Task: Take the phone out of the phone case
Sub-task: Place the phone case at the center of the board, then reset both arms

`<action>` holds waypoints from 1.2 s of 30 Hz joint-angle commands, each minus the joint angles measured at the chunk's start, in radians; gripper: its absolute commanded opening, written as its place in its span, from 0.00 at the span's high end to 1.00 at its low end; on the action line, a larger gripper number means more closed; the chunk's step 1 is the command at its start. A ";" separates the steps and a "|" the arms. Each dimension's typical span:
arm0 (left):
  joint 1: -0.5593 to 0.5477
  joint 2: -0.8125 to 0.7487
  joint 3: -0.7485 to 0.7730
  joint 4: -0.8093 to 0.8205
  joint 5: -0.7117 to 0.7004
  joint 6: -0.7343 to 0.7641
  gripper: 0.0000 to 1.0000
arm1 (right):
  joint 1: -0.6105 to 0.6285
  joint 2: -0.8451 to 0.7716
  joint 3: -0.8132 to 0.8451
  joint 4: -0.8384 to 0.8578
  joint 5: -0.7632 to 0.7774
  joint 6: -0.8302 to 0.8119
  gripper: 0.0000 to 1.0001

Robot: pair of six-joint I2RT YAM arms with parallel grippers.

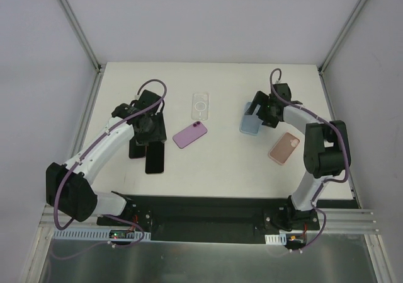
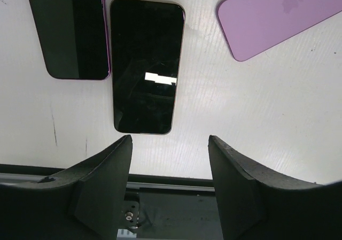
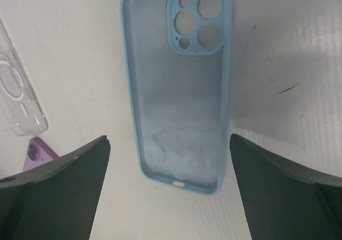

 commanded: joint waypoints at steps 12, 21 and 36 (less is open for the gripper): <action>0.021 -0.112 0.029 0.009 0.048 0.066 0.43 | -0.007 -0.445 -0.105 -0.325 0.326 -0.115 0.04; 0.023 -0.122 -0.028 0.029 0.066 0.074 0.44 | -0.007 -0.735 -0.293 -0.448 0.389 -0.093 0.04; 0.023 -0.125 -0.066 0.050 0.088 0.071 0.44 | -0.005 -0.956 -0.429 -0.563 0.450 -0.089 0.04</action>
